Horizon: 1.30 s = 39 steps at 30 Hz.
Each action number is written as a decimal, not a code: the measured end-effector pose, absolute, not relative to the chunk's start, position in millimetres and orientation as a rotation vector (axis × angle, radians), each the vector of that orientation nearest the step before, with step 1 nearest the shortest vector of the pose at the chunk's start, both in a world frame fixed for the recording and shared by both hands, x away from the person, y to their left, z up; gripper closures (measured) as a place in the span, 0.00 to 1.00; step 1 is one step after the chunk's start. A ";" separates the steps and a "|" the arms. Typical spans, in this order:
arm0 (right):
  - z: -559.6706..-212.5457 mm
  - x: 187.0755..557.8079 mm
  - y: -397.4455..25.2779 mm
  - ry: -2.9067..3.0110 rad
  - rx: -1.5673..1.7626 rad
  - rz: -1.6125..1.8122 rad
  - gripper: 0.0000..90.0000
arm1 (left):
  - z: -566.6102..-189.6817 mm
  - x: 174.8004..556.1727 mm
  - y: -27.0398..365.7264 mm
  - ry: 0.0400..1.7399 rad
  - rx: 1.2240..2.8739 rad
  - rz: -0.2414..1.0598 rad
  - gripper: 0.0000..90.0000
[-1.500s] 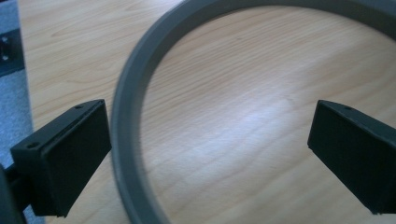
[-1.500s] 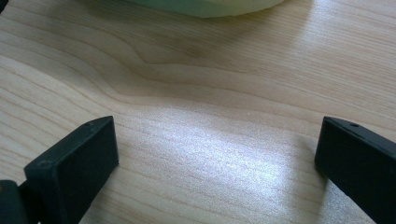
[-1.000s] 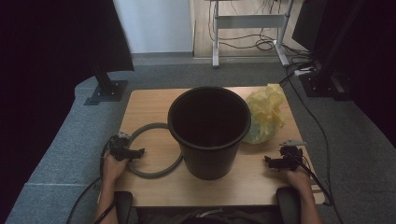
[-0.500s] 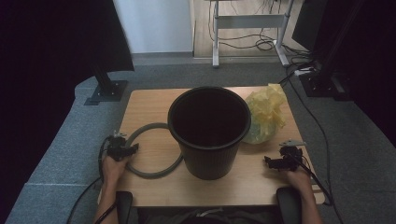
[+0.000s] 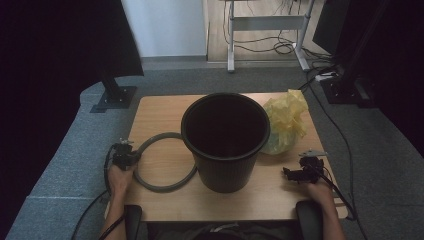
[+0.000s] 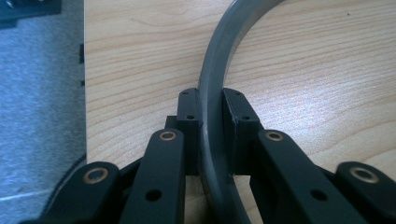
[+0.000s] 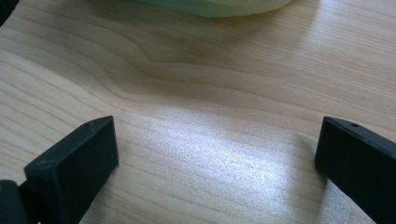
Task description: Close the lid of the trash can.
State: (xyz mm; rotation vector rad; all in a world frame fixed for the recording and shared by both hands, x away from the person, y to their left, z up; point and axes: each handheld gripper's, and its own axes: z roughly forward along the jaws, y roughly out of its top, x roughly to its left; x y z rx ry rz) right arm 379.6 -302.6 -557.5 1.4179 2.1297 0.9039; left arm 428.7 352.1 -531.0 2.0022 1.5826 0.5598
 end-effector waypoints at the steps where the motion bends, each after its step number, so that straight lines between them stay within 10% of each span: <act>1: -557.5 379.6 -302.6 2.130 1.418 0.904 0.00 | -530.7 428.7 353.2 1.588 2.000 0.554 0.87; 39: -557.4 379.4 -302.5 2.131 1.417 0.902 0.00 | -469.4 433.5 381.6 1.522 1.985 0.282 0.88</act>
